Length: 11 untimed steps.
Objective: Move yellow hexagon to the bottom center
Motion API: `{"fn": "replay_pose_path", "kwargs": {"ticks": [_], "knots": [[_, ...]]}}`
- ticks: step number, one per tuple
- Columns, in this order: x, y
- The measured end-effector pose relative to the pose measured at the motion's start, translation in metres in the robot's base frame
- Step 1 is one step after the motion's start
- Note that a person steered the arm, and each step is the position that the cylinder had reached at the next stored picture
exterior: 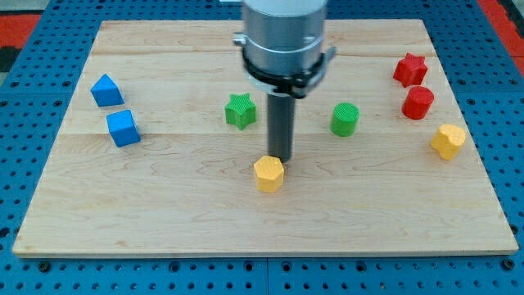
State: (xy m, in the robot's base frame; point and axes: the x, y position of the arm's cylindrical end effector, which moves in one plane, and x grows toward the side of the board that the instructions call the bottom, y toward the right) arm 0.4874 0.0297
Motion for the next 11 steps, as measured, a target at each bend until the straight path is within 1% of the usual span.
{"fn": "replay_pose_path", "kwargs": {"ticks": [1,2,3,7,9,10,11], "knots": [[0.014,-0.009],[0.021,-0.036],[0.022,-0.048],[0.026,-0.048],[0.028,-0.021],[0.026,-0.046],[0.026,-0.094]]}}
